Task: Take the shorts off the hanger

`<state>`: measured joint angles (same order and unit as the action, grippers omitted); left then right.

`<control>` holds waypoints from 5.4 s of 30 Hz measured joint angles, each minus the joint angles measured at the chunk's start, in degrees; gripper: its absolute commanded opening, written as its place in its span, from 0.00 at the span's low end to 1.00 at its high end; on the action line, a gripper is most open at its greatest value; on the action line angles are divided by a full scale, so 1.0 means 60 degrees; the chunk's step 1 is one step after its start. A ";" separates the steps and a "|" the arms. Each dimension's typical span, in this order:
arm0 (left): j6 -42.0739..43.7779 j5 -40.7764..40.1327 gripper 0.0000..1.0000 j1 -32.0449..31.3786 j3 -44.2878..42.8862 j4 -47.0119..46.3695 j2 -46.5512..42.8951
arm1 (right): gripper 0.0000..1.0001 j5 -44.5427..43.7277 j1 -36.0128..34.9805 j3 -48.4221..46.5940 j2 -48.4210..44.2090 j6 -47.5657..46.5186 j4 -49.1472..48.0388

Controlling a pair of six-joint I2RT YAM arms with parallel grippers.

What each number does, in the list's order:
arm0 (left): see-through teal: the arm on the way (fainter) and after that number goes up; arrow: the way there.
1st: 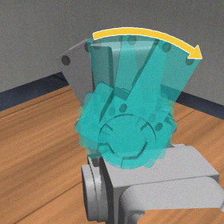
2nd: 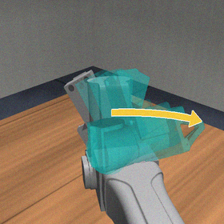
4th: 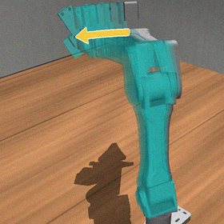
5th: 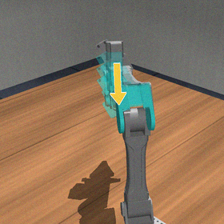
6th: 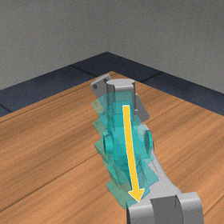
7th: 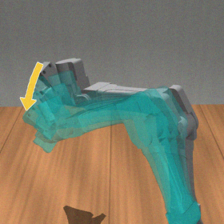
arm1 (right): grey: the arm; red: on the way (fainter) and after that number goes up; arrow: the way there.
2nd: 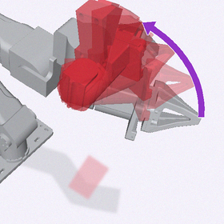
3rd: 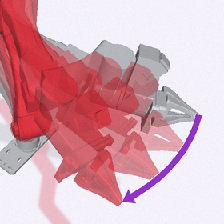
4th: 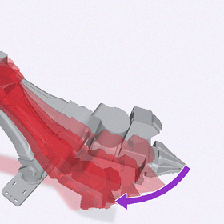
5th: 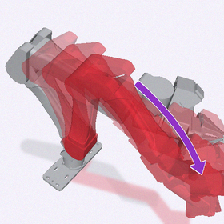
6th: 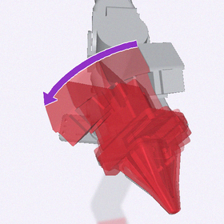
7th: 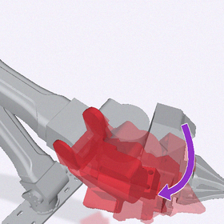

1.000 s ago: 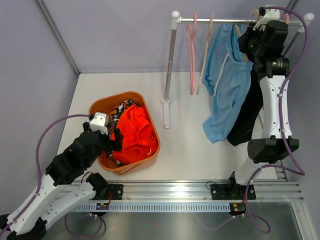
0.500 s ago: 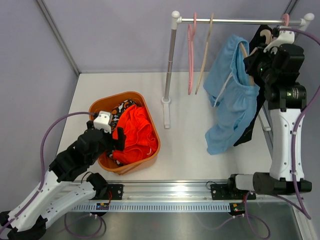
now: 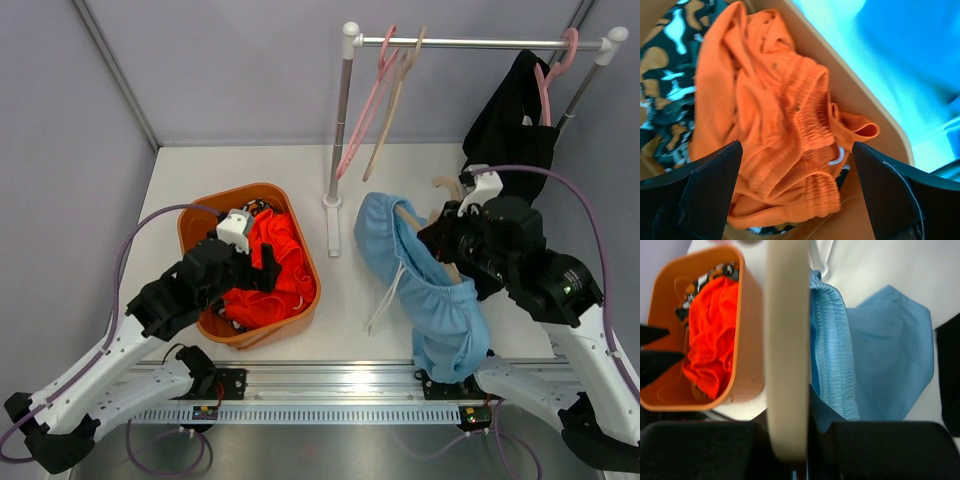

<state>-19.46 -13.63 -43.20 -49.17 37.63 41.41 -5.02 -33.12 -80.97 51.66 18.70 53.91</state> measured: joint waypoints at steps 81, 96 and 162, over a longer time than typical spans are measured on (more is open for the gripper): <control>-0.1133 -0.0874 0.00 -0.1384 -0.4594 -0.2586 0.7894 | 0.00 -0.2987 -0.4160 0.0299 0.0812 0.0525 0.0098; -0.1486 0.0317 0.00 -0.0295 -0.4619 -0.2255 0.8386 | 0.00 -0.2994 -0.4160 0.0299 0.0656 0.0517 -0.0382; 1.0320 -0.5847 0.00 -0.6073 -1.0892 -0.7063 0.3614 | 0.00 -0.4561 -0.2907 -0.2379 0.2131 -0.1588 -0.0994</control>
<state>42.46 -48.71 -79.64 -114.52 -4.75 63.09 -32.38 -50.57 -95.24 64.45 9.17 47.94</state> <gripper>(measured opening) 0.024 0.153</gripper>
